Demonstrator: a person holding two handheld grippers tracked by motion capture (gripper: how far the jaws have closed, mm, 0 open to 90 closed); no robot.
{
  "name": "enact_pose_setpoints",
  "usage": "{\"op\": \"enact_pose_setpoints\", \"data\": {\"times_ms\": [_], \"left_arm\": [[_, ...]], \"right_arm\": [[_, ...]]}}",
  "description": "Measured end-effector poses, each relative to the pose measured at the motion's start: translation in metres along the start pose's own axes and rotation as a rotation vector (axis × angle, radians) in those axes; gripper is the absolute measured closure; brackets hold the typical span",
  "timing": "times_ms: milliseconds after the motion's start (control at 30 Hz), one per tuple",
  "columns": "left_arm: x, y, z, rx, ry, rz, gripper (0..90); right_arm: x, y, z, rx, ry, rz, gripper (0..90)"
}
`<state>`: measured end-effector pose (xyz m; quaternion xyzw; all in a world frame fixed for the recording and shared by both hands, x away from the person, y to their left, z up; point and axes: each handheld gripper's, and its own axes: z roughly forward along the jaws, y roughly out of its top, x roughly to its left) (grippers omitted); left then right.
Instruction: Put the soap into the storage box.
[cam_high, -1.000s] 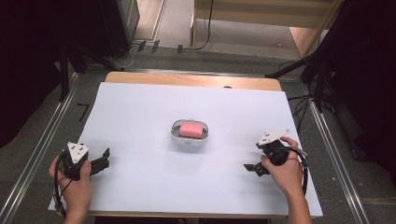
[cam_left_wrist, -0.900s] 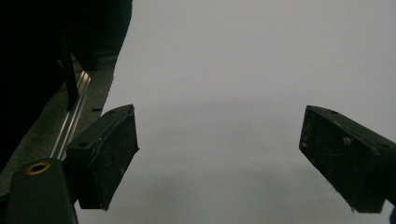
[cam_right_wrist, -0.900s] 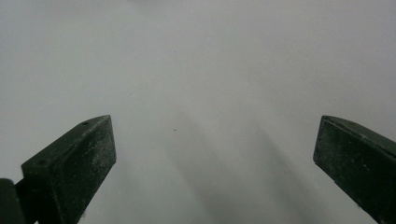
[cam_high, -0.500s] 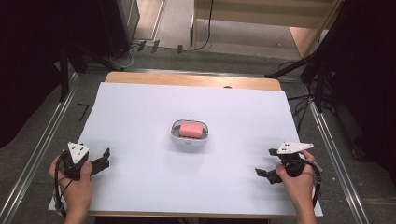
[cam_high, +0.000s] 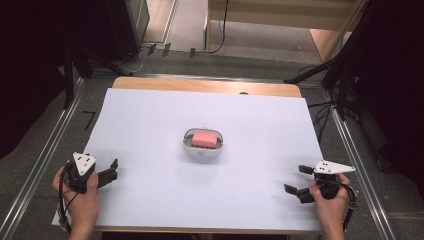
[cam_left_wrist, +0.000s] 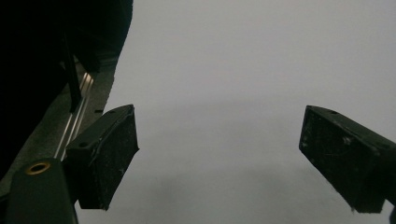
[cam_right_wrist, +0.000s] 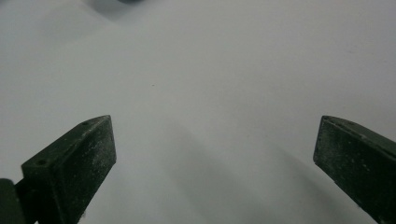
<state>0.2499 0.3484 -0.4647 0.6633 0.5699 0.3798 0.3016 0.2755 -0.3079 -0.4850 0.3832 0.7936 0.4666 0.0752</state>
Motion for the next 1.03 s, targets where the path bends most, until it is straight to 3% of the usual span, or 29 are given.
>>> {"op": "enact_pose_setpoints", "data": {"times_ms": [133, 600, 867, 1033], "left_arm": [[0.0, 0.0, 0.0, 0.001, 0.0, 0.003, 12.1], [0.002, 0.0, 0.001, 0.004, -0.004, -0.012, 11.4], [0.001, 0.0, 0.001, 0.009, 0.0, -0.007, 11.4], [0.002, 0.001, 0.001, 0.015, -0.007, -0.013, 11.5]], "right_arm": [[-0.002, -0.007, -0.005, -0.024, -0.012, 0.008, 0.0], [-0.007, -0.019, -0.024, -0.227, -0.036, 0.071, 0.0], [-0.005, -0.021, -0.025, -0.242, -0.048, 0.053, 0.0], [-0.003, -0.019, -0.023, -0.217, -0.058, 0.039, 0.0]]}}
